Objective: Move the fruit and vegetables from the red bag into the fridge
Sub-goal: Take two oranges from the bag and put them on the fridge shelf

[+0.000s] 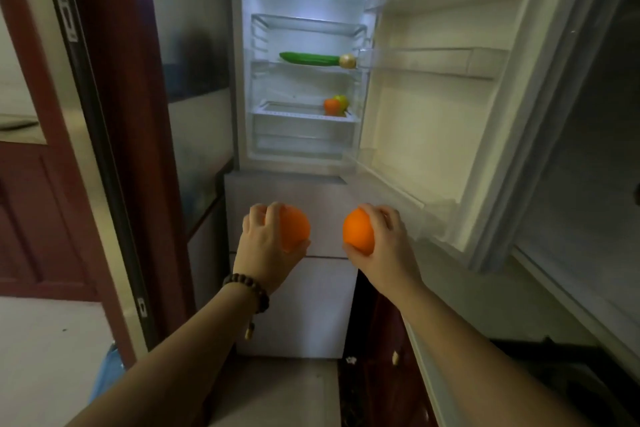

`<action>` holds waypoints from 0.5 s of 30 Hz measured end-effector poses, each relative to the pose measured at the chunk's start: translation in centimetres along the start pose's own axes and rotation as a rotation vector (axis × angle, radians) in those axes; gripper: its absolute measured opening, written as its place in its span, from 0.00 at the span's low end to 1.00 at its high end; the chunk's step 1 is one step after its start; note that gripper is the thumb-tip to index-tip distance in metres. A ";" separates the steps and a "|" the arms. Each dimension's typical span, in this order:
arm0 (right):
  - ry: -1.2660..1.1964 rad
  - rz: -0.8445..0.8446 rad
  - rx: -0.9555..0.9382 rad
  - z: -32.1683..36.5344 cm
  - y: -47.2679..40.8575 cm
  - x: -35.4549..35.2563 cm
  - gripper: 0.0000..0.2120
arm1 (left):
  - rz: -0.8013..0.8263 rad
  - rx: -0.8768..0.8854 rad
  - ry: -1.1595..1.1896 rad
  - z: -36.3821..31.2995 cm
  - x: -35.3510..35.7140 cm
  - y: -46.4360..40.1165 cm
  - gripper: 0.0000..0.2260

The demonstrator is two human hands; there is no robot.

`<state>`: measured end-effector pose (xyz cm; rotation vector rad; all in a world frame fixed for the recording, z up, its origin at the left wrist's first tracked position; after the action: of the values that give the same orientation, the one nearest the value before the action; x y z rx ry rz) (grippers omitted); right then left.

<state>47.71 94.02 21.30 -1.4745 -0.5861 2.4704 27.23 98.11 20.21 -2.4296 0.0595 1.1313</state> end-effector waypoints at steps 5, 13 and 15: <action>-0.015 0.025 -0.040 -1.7 -8.3 3.1 0.34 | -0.019 -0.012 0.004 2.9 0.2 -8.0 0.35; -0.010 0.021 -0.089 -2.5 -23.6 9.9 0.33 | -0.055 0.031 0.012 10.6 -0.6 -22.5 0.35; 0.001 0.011 -0.081 -2.5 -28.3 11.0 0.33 | -0.058 0.044 0.032 12.6 -1.2 -26.5 0.35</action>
<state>43.90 124.13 23.79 -1.5119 -0.6876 2.4819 23.44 126.95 24.32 -2.3950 0.0230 1.0555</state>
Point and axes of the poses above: each hand's wrist, its own y-axis away from the middle knuckle, its own x-axis out of the palm, z = x × y, the point moved 9 cm from there along -y, towards the middle knuckle, and after that the axes turned 14 degrees about z, right-handed, at the moved point
